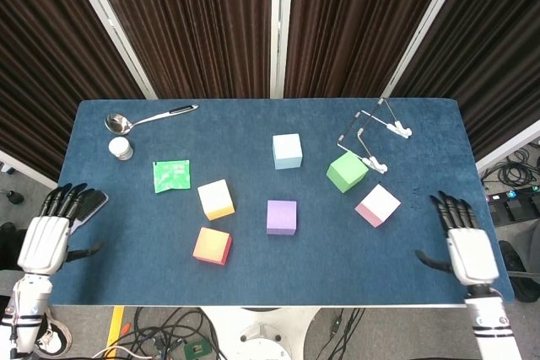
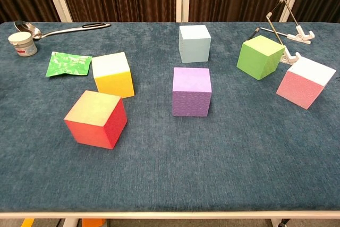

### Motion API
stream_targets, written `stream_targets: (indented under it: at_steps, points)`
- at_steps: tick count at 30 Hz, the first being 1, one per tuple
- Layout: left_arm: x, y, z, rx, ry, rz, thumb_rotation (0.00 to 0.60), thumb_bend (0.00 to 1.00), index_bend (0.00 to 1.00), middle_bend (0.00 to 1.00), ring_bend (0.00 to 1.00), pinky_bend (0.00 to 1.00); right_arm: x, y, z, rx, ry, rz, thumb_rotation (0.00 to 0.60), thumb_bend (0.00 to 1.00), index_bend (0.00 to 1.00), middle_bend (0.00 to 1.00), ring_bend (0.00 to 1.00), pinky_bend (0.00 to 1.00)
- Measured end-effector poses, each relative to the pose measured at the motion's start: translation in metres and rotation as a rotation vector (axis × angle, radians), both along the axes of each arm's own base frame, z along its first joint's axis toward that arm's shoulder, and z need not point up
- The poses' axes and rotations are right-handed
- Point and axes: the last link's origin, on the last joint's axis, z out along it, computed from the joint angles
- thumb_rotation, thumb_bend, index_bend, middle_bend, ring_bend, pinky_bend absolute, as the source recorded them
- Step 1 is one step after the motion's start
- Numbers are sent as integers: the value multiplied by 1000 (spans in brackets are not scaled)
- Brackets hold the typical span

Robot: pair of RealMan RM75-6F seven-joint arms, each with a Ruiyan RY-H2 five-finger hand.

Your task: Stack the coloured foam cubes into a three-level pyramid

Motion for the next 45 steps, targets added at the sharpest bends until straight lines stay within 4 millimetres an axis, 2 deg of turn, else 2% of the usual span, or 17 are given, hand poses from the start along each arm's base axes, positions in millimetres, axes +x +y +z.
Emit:
stream_targets:
  at_steps: [9, 16, 22, 27, 35, 42, 45]
  points:
    - [-7, -4, -3, 4, -17, 14, 600, 0, 146, 87, 0, 75, 64, -41, -27, 236, 4, 162, 600, 68, 0, 6, 0, 0]
    - [-10, -5, -2, -3, -25, 17, 600, 0, 146, 87, 0, 75, 113, -73, -69, 400, 26, 241, 600, 69, 0, 15, 0, 0]
    - [-10, -3, -3, -15, -23, 5, 600, 0, 146, 87, 0, 75, 146, -89, -104, 470, 25, 277, 600, 70, 0, 40, 0, 0]
    - [-13, -4, -3, -16, -31, 11, 600, 0, 146, 87, 0, 75, 157, -99, -117, 487, 41, 284, 600, 70, 0, 75, 0, 0]
    - [-19, -5, -5, -25, -36, 32, 600, 0, 146, 87, 0, 75, 173, -114, -133, 492, 67, 306, 600, 101, 0, 206, 0, 0]
    - [-22, -5, -6, -36, -49, 34, 600, 0, 146, 87, 0, 75, 180, -122, -141, 506, 83, 312, 600, 101, 0, 222, 0, 0]
    - [-23, -5, -7, -39, -51, 34, 600, 0, 146, 87, 0, 76, 181, -123, -144, 512, 87, 311, 600, 101, 0, 261, 0, 0]
